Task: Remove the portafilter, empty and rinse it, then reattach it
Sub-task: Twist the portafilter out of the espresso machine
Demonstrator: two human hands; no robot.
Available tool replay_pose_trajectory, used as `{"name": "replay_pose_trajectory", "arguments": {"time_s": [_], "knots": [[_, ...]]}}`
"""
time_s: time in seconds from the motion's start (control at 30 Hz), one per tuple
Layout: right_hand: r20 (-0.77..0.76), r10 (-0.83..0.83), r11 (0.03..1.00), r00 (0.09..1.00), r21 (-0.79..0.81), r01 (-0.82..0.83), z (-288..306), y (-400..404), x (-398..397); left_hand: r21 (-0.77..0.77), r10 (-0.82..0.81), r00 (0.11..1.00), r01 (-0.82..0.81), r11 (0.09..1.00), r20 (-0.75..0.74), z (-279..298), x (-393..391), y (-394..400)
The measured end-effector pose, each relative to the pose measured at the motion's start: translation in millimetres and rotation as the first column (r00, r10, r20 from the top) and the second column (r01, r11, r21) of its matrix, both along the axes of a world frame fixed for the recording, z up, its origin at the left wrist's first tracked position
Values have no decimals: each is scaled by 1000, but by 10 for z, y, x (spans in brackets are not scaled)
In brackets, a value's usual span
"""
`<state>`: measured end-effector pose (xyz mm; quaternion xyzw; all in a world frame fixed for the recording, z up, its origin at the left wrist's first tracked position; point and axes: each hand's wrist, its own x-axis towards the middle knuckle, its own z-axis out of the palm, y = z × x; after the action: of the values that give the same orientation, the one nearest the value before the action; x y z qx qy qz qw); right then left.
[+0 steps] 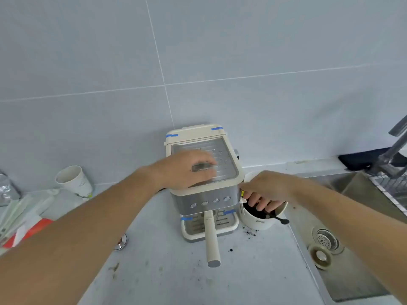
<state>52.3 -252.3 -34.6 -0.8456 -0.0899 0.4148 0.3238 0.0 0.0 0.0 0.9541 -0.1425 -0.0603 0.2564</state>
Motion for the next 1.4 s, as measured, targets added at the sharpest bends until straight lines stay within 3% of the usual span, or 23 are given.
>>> {"name": "replay_pose_trajectory", "arguments": {"time_s": [0.07, 0.23, 0.6, 0.83, 1.03, 1.27, 1.4], "knots": [[-133, -104, 989, 986, 89, 117, -130, -13, -134, -9, 12, 1000, -12, 1000, 0, -28, 1, -30], [-204, -277, 926, 939, 204, 318, -582, 17, -495, 32, -43, 997, 41, 999, 60, -155, -12, -69], [-412, -372, 804, 832, 306, 510, -1137, 403, -843, 183, -89, 983, 59, 981, 159, -400, 29, 5], [-639, -428, 612, 640, 316, 725, -1332, 701, -989, 199, -77, 977, 36, 979, 198, -440, 33, -5], [-708, -463, 500, 533, 288, 817, -1453, 932, -1088, 181, -50, 975, 10, 983, 215, -480, 43, -3], [-667, -527, 449, 527, 307, 839, -1542, 1044, -1136, 192, -57, 969, 10, 981, 241, -508, 47, -20], [-716, -550, 285, 430, 323, 903, -1554, 1397, -1266, 187, -50, 972, 6, 982, 230, -495, 42, -15]]}}
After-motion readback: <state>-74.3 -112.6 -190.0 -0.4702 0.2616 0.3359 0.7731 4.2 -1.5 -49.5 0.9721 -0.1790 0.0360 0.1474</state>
